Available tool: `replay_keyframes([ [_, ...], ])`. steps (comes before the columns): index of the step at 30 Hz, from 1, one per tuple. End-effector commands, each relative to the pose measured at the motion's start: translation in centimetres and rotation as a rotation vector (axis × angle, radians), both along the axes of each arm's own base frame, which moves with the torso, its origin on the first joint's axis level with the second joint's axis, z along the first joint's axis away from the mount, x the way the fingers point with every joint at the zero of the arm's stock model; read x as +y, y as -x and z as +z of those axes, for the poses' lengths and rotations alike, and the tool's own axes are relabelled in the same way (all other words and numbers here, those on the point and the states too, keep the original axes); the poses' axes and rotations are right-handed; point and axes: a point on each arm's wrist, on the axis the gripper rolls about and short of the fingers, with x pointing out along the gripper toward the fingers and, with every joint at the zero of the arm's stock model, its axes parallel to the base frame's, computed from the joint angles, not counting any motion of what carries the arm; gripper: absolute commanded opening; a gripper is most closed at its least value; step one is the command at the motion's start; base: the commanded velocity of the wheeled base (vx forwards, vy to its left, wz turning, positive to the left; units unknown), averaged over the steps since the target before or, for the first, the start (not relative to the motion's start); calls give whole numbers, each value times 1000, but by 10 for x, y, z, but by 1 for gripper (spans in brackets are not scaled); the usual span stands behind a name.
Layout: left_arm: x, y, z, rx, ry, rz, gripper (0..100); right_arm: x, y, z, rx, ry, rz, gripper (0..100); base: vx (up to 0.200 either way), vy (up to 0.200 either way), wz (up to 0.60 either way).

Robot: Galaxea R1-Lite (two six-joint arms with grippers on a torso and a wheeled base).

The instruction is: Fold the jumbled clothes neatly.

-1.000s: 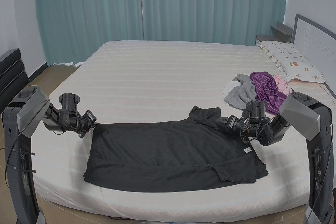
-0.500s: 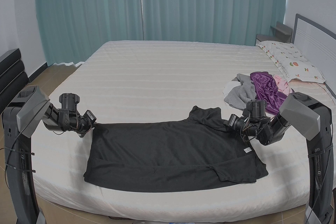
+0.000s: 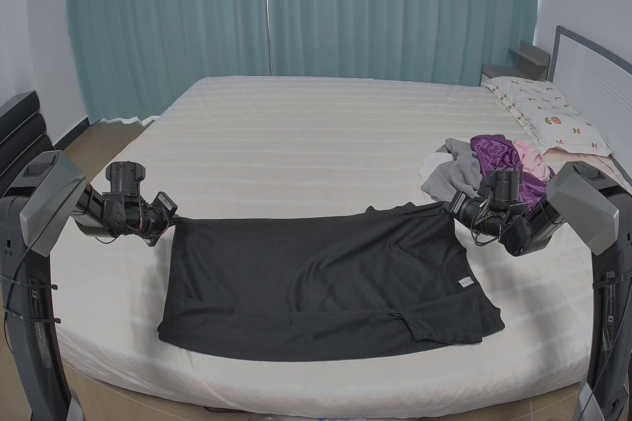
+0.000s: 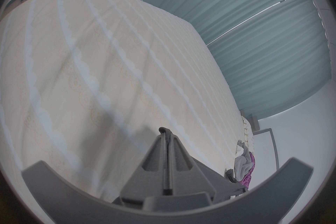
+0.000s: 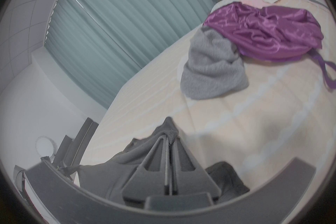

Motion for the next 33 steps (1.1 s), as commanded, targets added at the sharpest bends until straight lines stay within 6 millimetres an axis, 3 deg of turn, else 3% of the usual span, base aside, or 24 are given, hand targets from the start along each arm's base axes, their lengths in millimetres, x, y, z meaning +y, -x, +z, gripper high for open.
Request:
replay_keyframes([
  [1,2,0,7,-22,-6,9,0,-5,-6,6,-29,6,-29,0,0,0,0],
  [8,2,0,14,-36,-16,18,0,-5,-10,10,-88,-2,-30,0,0,0,0],
  [16,4,3,28,-58,-47,62,0,-4,-12,-8,-83,10,-24,0,0,0,0],
  [21,3,2,25,-52,-46,58,0,-9,-20,0,-149,-1,-41,0,0,0,0],
  [26,2,0,20,-44,-46,56,0,-9,-19,-9,-131,6,-38,0,0,0,0],
  [33,1,1,16,-32,-48,56,0,-10,-16,-7,-122,0,-30,0,0,0,0],
])
